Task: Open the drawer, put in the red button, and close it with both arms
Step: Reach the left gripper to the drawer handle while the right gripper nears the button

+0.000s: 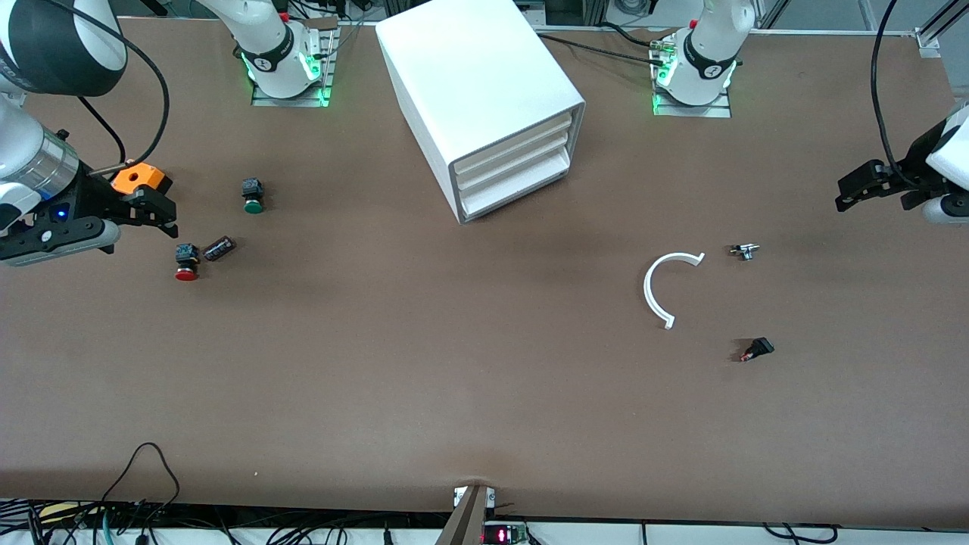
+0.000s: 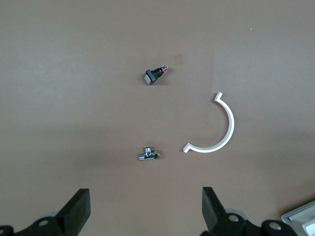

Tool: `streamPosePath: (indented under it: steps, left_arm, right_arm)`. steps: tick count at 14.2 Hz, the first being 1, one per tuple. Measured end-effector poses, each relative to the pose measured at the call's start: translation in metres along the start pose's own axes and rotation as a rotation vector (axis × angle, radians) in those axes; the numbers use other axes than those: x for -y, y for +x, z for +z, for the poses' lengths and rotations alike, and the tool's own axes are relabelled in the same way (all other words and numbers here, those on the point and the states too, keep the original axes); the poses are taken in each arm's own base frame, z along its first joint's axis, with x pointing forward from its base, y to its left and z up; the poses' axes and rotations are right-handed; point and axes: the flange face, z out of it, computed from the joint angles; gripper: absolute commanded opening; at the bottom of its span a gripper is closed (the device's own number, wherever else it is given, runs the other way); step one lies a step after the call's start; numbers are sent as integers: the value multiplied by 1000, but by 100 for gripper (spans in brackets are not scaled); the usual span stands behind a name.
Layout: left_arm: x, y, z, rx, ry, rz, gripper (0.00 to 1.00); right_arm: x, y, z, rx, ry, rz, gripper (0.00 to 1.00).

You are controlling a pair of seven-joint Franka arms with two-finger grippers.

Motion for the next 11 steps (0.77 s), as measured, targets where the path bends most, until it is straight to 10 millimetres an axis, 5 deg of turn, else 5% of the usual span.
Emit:
streamPosePath:
  steps: [8, 11]
  left_arm:
    - [-5, 1, 1, 2, 0, 22, 100]
    - [-28, 0, 10, 41, -4, 75, 100]
  right_arm:
    - [3, 5, 18, 30, 5, -7, 100]
    - [5, 6, 21, 39, 7, -12, 100]
